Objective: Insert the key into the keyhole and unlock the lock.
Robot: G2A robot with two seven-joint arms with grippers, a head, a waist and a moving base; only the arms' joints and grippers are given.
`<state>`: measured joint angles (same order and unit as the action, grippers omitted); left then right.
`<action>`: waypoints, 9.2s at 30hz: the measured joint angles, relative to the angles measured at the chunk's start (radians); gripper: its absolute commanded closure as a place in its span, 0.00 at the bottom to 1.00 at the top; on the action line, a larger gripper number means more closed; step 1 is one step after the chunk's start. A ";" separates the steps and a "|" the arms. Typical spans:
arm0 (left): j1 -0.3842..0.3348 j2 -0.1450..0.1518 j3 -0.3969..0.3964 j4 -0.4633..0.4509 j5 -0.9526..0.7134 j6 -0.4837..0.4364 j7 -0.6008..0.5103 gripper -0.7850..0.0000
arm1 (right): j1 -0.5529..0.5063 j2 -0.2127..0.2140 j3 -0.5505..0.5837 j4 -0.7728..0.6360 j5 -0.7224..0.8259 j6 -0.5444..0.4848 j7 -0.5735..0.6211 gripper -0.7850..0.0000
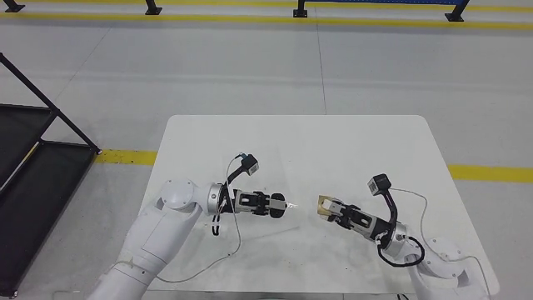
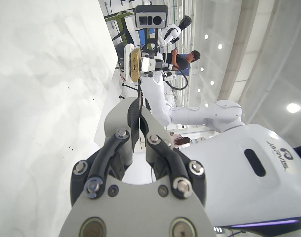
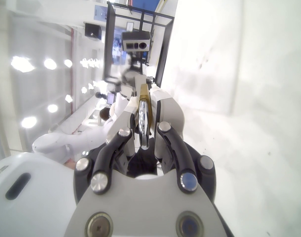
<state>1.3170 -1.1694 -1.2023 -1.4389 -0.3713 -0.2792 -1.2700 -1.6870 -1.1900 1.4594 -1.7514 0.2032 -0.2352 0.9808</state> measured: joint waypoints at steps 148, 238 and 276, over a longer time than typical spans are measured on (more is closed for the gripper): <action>-0.037 0.039 0.196 -0.032 0.162 -0.223 0.211 1.00 | 0.038 0.095 -0.148 0.037 0.069 -0.057 -0.035 1.00; -0.009 0.081 0.215 -0.163 0.943 -0.548 0.760 1.00 | 0.050 0.132 -0.183 0.039 0.073 -0.029 -0.078 1.00; 0.024 0.092 0.213 -0.222 1.305 -0.589 0.996 1.00 | 0.056 0.134 -0.189 0.040 0.085 -0.023 -0.073 1.00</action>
<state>1.3411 -1.0773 -0.9897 -1.6609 0.9334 -0.8679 -0.2739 -1.6314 -1.0565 1.2709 -1.7114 0.2880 -0.2578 0.9080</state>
